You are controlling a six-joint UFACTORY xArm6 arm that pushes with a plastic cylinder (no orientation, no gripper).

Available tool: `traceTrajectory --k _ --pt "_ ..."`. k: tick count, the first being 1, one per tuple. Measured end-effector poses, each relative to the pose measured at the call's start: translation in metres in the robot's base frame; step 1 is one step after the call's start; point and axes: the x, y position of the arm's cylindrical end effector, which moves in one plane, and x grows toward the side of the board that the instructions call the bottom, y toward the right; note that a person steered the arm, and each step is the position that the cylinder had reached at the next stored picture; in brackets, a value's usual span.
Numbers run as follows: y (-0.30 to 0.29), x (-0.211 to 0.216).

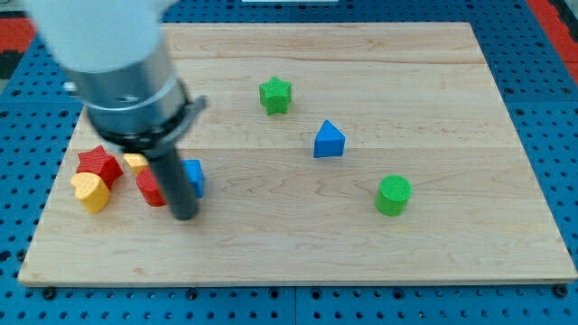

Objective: Separate the group of blocks

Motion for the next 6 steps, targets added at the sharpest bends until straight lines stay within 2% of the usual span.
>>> traceTrajectory --k 1,2,4,5,6 --pt "-0.026 0.002" --pt "-0.082 -0.005" --pt "-0.1 -0.062" --pt "-0.062 -0.062" --pt "-0.022 -0.026"
